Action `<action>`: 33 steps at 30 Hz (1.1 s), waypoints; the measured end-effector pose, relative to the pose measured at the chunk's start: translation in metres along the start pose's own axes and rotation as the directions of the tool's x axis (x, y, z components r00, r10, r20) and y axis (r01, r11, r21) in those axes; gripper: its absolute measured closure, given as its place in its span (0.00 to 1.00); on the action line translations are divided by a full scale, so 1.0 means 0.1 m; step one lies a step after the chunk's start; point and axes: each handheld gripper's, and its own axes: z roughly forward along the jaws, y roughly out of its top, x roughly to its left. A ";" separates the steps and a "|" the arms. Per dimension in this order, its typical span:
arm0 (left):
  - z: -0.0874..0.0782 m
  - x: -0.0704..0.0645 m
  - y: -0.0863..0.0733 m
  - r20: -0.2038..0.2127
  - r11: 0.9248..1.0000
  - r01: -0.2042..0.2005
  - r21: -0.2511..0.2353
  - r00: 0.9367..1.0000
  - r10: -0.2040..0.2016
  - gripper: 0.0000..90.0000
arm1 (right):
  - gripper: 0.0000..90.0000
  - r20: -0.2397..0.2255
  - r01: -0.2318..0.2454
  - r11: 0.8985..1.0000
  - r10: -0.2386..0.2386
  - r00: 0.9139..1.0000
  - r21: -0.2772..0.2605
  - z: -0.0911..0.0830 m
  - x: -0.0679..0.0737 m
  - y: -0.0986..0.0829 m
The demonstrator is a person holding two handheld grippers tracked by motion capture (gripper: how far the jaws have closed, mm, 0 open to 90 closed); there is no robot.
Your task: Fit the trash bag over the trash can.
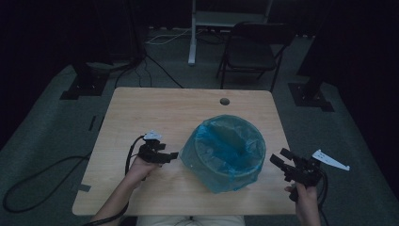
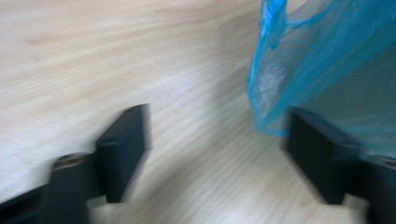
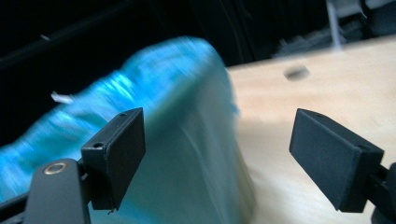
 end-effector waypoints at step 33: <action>-0.64 0.27 -0.78 -0.158 0.977 -0.030 -0.209 0.987 -0.004 0.00 | 0.17 -0.080 0.149 0.985 -0.143 0.987 0.083 1.14 0.78 0.26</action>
